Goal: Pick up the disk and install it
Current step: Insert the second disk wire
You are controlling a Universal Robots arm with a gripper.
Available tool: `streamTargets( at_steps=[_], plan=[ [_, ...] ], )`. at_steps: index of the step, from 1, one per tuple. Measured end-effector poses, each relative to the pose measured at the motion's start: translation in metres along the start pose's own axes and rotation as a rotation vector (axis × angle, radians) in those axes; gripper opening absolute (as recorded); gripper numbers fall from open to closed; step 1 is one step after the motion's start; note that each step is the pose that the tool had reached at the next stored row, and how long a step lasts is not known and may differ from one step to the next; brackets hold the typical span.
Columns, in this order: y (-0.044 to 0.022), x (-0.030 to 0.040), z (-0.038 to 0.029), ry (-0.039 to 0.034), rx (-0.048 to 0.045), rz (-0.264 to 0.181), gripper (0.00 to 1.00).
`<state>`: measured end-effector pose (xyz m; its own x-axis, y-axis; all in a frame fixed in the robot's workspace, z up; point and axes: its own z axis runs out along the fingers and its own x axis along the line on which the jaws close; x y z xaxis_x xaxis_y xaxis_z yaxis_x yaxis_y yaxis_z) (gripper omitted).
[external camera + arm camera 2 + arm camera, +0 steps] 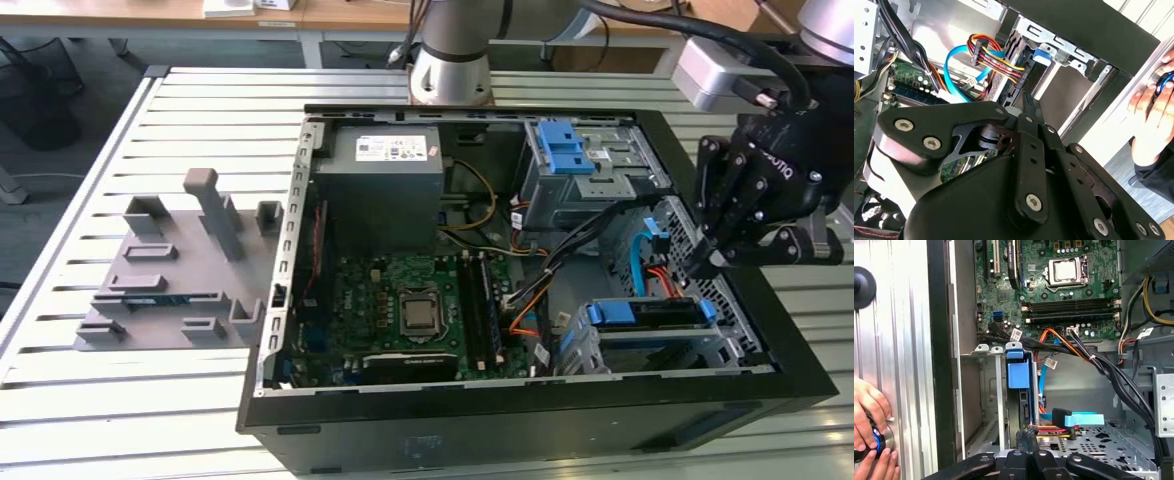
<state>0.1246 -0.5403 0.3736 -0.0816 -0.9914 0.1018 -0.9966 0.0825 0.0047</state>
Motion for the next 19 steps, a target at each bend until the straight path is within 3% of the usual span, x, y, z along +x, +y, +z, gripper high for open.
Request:
streamTargets(
  at_steps=[7, 15, 19],
  plan=[
    [0.0025, 0.0009, -0.0081, 0.0000, 0.0002, 0.000, 0.11],
    [0.0188, 0.0023, -0.0082, -0.0007, 0.0075, 0.001, 0.11],
    [0.0218, 0.0023, -0.0090, -0.0005, 0.0093, -0.002, 0.11]
  ],
)
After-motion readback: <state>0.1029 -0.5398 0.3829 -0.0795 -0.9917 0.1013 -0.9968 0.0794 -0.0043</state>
